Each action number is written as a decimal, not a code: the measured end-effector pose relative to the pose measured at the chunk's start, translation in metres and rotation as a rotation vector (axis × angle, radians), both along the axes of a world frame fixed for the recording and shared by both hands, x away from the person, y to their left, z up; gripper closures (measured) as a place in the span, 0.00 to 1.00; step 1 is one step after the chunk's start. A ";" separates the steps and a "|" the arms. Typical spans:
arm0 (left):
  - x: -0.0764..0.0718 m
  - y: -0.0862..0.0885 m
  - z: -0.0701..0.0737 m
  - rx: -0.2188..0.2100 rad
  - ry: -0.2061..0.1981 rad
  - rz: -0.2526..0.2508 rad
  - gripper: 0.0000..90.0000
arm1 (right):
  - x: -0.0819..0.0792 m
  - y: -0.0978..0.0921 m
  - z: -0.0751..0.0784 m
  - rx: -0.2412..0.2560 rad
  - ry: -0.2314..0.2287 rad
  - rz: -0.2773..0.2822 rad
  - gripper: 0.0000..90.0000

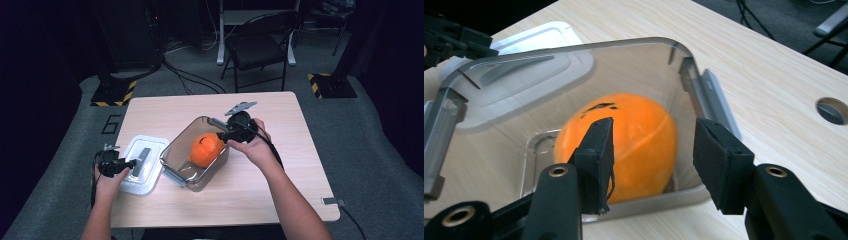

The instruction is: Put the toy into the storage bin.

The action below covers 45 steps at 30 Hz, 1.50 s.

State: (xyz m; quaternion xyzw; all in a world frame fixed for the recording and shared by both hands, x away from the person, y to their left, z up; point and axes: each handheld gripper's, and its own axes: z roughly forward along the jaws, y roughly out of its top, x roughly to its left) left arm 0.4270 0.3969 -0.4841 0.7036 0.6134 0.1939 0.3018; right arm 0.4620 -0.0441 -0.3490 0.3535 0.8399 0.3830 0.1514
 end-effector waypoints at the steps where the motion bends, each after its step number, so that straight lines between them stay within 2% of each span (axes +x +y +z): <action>1: 0.000 0.000 0.000 0.000 -0.004 0.001 0.52 | -0.001 -0.002 0.000 0.005 -0.001 -0.004 0.56; 4: 0.000 0.000 0.000 -0.003 -0.009 0.005 0.52 | -0.004 -0.012 -0.002 0.037 0.002 -0.023 0.56; 6: 0.001 -0.001 0.000 -0.010 -0.014 0.012 0.52 | -0.006 -0.017 -0.003 0.041 0.007 -0.029 0.56; 11: 0.003 -0.004 0.001 0.005 -0.005 0.002 0.52 | -0.008 -0.026 -0.006 0.058 0.011 -0.043 0.56; 15: 0.007 -0.009 0.003 0.017 0.001 -0.006 0.52 | -0.011 -0.032 -0.005 0.056 -0.003 -0.050 0.56; 20: 0.011 -0.017 0.006 0.031 -0.003 -0.021 0.52 | -0.014 -0.046 0.000 0.087 -0.020 -0.069 0.56; 24: 0.015 -0.021 0.003 0.042 0.008 -0.025 0.52 | -0.014 -0.055 0.002 0.095 -0.028 -0.087 0.56; 36: 0.023 -0.027 -0.005 0.071 0.043 -0.028 0.53 | -0.015 -0.066 0.001 0.103 -0.037 -0.117 0.56; 40: 0.024 -0.028 -0.007 0.071 0.042 -0.029 0.55 | -0.014 -0.070 0.001 0.112 -0.032 -0.130 0.56; 45: 0.026 -0.033 -0.010 0.092 0.049 -0.046 0.57 | -0.013 -0.072 -0.001 0.109 -0.025 -0.131 0.56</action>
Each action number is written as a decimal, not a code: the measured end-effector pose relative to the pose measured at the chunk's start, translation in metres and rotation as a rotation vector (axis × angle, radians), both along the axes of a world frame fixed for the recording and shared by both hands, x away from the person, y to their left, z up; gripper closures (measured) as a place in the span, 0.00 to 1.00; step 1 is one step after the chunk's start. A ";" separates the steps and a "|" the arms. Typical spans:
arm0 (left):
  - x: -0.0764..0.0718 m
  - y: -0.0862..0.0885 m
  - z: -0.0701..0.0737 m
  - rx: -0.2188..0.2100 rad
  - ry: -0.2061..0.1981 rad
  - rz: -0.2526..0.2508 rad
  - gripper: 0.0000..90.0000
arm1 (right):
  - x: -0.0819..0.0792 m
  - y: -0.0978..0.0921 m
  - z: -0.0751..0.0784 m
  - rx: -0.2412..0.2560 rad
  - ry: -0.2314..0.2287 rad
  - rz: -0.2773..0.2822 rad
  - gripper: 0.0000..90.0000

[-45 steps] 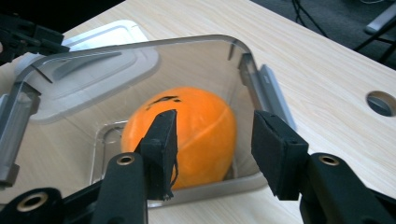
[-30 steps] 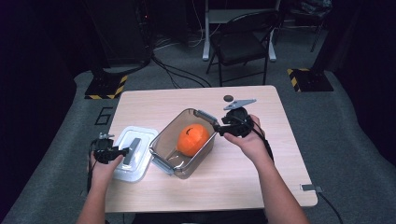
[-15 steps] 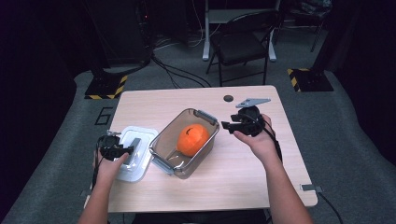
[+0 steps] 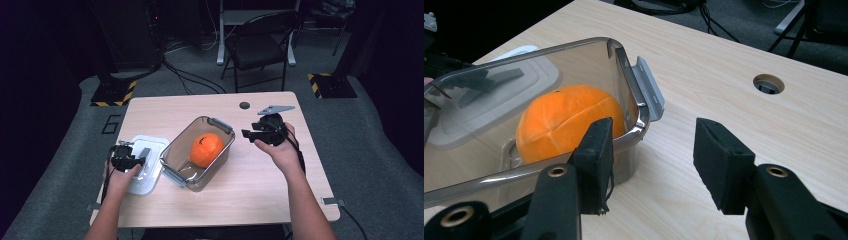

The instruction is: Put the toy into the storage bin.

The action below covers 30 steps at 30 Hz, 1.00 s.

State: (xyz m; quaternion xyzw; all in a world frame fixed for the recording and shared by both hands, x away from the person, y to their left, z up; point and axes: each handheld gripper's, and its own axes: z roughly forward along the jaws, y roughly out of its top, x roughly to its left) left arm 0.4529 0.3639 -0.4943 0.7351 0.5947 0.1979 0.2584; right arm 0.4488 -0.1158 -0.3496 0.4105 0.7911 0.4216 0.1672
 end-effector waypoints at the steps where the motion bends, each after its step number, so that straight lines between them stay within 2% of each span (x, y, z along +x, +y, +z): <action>1: 0.001 -0.001 -0.001 0.003 0.002 -0.003 0.57 | 0.000 0.000 0.000 0.000 0.008 -0.004 0.56; 3: 0.002 -0.003 -0.003 0.018 0.010 -0.009 0.58 | -0.001 0.001 -0.001 -0.004 0.014 -0.008 0.56; 7: 0.003 -0.004 -0.004 0.010 0.002 -0.010 0.62 | 0.001 -0.001 -0.003 -0.013 0.017 -0.013 0.56; 11: 0.004 -0.005 -0.004 0.007 -0.004 -0.011 0.73 | 0.001 -0.003 -0.004 -0.009 0.014 -0.017 0.56; 20: 0.004 -0.005 -0.002 0.024 0.005 -0.009 0.74 | 0.002 -0.005 -0.006 -0.006 0.023 -0.025 0.56; 22: 0.004 -0.005 -0.001 0.014 0.013 -0.006 0.74 | 0.001 -0.006 -0.006 -0.001 0.024 -0.033 0.56; 30: 0.001 -0.002 0.004 -0.007 0.000 -0.001 0.74 | 0.002 -0.010 -0.005 0.004 0.017 -0.037 0.57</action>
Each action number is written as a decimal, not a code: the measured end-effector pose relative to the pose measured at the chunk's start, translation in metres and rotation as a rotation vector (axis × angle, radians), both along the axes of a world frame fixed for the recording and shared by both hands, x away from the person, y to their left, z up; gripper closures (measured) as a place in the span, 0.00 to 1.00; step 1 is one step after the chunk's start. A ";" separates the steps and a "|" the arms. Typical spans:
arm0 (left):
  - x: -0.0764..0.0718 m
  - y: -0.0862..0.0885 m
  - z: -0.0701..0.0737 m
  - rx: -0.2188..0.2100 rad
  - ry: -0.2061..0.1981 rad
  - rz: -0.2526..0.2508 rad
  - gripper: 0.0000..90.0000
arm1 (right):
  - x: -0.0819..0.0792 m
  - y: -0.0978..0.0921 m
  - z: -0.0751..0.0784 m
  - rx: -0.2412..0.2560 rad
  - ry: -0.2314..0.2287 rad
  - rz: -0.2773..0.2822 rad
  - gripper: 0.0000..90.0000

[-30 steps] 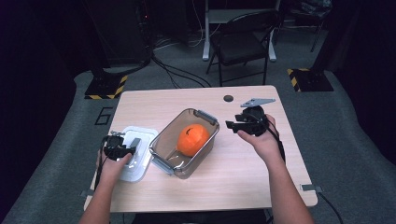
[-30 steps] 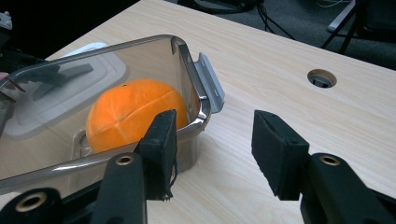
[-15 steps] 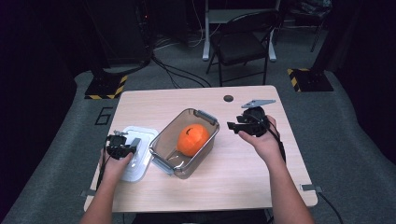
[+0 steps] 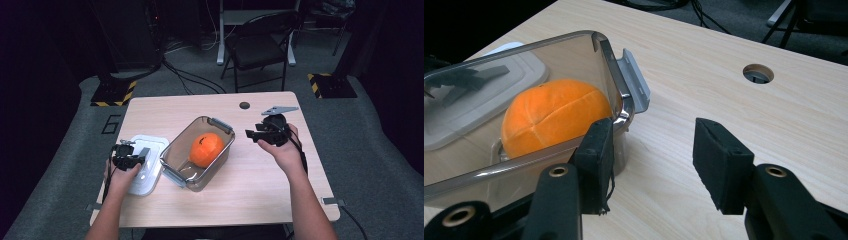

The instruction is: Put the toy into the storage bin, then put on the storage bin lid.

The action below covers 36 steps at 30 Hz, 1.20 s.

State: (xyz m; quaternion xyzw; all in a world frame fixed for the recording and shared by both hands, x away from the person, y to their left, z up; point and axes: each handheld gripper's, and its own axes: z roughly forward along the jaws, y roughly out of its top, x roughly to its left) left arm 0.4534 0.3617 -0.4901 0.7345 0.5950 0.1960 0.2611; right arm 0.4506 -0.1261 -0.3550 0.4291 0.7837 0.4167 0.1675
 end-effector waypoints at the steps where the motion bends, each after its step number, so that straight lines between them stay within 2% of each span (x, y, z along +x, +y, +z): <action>1: 0.000 0.000 0.001 -0.003 0.004 -0.001 0.74 | 0.000 0.000 0.000 0.001 0.000 -0.002 0.57; 5: -0.001 0.000 0.010 -0.015 -0.003 -0.014 0.74 | 0.000 -0.001 0.000 -0.002 -0.004 0.000 0.57; 11: -0.003 0.002 0.019 -0.001 -0.007 -0.024 0.74 | 0.000 -0.002 0.000 0.000 0.005 -0.004 0.57; 14: -0.003 0.004 0.024 -0.024 -0.008 -0.024 0.74 | 0.001 -0.003 -0.001 0.001 0.006 -0.005 0.57; 23: -0.004 0.007 0.050 -0.039 -0.021 -0.032 0.74 | 0.002 -0.004 -0.002 0.004 0.006 -0.005 0.57; 36: -0.003 0.005 0.072 -0.051 -0.033 -0.051 0.74 | 0.003 -0.004 -0.004 0.011 0.015 -0.010 0.57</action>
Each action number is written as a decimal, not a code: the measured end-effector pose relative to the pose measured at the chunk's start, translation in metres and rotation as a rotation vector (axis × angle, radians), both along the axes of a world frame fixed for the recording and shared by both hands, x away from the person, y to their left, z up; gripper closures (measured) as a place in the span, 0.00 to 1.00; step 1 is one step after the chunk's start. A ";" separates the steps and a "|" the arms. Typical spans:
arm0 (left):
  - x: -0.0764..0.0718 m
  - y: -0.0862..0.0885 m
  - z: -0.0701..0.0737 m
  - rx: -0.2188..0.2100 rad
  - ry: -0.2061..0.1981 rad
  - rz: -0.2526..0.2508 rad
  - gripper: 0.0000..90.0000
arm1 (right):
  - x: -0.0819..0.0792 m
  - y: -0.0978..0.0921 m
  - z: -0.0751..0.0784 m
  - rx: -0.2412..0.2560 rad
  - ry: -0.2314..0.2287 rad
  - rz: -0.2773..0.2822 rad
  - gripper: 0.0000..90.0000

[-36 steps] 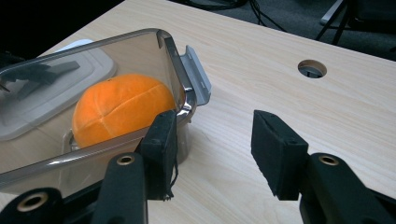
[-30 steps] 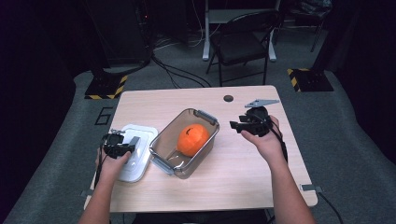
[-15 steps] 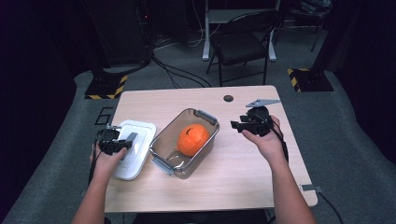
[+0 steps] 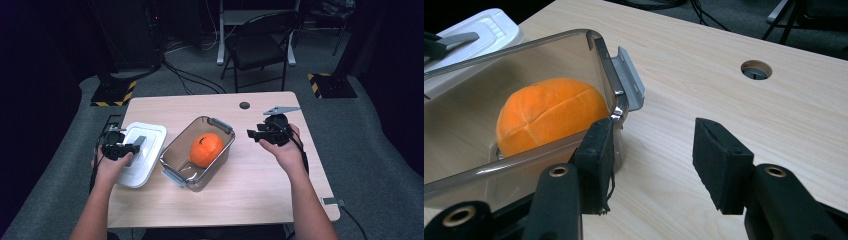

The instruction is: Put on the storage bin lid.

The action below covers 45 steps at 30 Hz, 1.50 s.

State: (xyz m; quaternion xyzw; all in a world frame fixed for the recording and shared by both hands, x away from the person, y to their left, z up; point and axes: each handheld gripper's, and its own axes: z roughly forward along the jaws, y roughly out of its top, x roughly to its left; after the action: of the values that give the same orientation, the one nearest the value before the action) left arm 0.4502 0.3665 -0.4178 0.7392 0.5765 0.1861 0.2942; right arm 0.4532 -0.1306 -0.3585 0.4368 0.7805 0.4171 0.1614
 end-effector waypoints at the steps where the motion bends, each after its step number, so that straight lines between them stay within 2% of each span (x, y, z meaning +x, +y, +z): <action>1: 0.000 0.000 0.002 -0.007 0.005 0.000 0.74 | 0.000 0.000 -0.001 -0.002 0.002 0.004 0.57; 19: 0.000 -0.003 0.038 -0.017 0.010 -0.015 0.74 | 0.001 -0.004 0.000 0.012 0.001 0.001 0.57; 31: -0.003 -0.018 0.066 -0.016 -0.020 -0.055 0.74 | 0.000 -0.007 0.002 0.022 -0.011 -0.003 0.57; 45: -0.002 -0.042 0.080 -0.014 -0.029 -0.120 0.74 | 0.000 -0.005 0.000 0.016 -0.007 -0.001 0.57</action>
State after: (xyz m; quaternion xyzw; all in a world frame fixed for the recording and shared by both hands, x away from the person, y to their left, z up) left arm 0.4483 0.3240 -0.3377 0.7676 0.5282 0.1747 0.3182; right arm 0.4536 -0.1352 -0.3588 0.4371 0.7762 0.4249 0.1608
